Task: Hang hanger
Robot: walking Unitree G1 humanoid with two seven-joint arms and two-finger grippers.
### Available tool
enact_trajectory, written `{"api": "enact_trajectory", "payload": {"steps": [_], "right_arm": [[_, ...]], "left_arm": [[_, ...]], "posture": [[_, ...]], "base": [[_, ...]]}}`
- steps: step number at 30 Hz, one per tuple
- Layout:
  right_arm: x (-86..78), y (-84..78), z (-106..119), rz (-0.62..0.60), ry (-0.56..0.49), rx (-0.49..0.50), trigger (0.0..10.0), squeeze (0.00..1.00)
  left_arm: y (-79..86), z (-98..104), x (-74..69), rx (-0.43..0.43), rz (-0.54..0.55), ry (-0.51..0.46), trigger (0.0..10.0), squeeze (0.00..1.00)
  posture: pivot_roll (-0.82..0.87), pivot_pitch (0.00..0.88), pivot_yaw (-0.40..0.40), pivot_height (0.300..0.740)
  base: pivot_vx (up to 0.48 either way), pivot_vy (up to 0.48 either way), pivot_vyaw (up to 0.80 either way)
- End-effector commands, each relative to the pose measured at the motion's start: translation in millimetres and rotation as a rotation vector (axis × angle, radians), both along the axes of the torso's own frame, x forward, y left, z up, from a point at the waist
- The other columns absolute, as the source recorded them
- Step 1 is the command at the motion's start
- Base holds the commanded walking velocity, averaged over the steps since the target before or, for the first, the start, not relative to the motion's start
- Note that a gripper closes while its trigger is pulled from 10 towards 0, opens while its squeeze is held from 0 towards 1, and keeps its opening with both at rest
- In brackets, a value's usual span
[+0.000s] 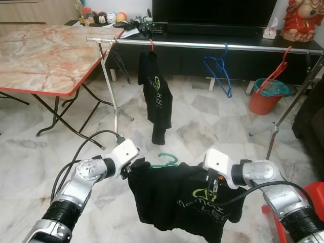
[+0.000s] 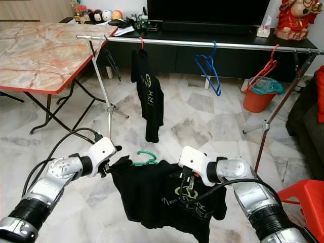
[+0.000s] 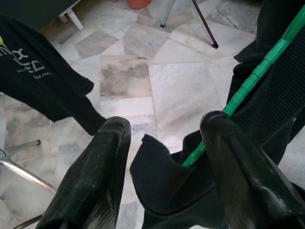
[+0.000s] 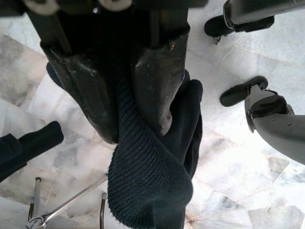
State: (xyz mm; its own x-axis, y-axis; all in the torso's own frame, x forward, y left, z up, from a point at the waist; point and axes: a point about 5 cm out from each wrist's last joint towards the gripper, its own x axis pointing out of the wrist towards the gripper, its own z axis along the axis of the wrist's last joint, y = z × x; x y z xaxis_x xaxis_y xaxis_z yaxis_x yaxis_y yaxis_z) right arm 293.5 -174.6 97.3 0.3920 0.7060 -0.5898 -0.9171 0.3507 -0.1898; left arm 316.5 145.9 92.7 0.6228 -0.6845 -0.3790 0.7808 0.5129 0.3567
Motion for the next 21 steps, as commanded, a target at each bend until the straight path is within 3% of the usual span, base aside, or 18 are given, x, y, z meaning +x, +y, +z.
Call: {"api": "enact_trajectory", "payload": {"steps": [1, 6, 14, 21], "right_arm": [[7.4, 1.5, 14.2, -0.001, -0.054, 0.022, 10.0, 0.0], [9.0, 6.8, 17.4, 0.007, -0.057, 0.039, 10.0, 0.0], [11.3, 9.9, 19.6, -0.004, -0.07, 0.052, 10.0, 0.0], [13.9, 7.8, 13.7, -0.04, -0.074, 0.025, 10.0, 0.0]], "left_arm": [[-0.2, -7.5, -2.4, 0.04, -0.01, 0.015, 10.0, 0.0], [-1.1, -13.1, 0.1, 0.074, 0.011, 0.002, 10.0, 0.0], [-5.6, -16.4, -1.0, 0.046, 0.008, 0.025, 10.0, 0.0], [-2.8, 1.0, 7.5, -0.036, 0.047, -0.032, 10.0, 0.0]], "posture": [[-0.11, 0.0, 0.014, 0.74], [-0.12, 0.0, 0.019, 0.74], [-0.12, 0.0, 0.02, 0.74], [-0.11, 0.0, 0.02, 0.74]], "base": [[0.0, 0.0, 0.0], [0.0, 0.0, 0.0], [0.0, 0.0, 0.0], [0.0, 0.0, 0.0]]}}
